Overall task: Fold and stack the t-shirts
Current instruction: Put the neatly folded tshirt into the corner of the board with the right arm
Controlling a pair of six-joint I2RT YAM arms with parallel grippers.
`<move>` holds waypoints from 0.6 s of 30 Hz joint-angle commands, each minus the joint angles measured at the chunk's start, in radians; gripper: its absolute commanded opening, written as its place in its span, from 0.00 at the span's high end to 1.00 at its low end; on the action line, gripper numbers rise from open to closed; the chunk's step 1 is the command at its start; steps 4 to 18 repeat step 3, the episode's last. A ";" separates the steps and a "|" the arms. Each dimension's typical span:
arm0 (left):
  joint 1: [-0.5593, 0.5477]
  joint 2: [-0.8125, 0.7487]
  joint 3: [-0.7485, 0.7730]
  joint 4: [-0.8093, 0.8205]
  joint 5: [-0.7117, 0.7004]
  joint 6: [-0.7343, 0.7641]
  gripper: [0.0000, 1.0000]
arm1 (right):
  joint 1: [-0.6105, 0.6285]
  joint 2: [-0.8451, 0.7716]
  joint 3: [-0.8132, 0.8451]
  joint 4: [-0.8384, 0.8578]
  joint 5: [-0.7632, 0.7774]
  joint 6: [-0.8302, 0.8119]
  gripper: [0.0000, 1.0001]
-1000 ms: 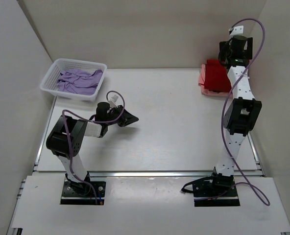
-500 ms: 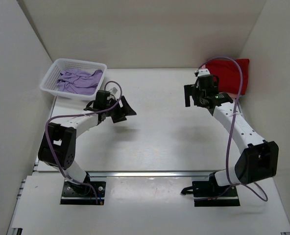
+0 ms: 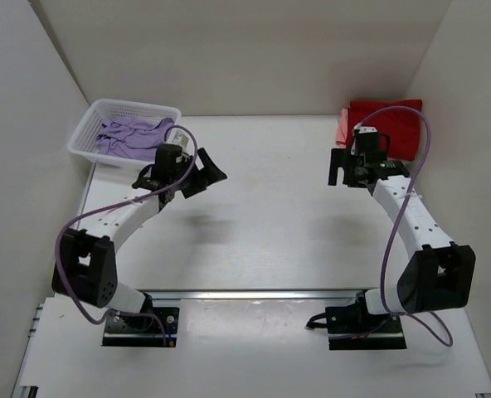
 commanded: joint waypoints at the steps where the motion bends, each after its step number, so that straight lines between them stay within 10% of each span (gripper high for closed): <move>1: -0.013 -0.077 -0.016 -0.142 -0.182 0.078 0.01 | 0.023 -0.026 -0.011 0.014 -0.008 0.007 0.00; 18: -0.015 -0.110 -0.017 -0.188 -0.257 0.074 0.02 | 0.028 -0.023 -0.009 0.017 -0.013 0.004 0.01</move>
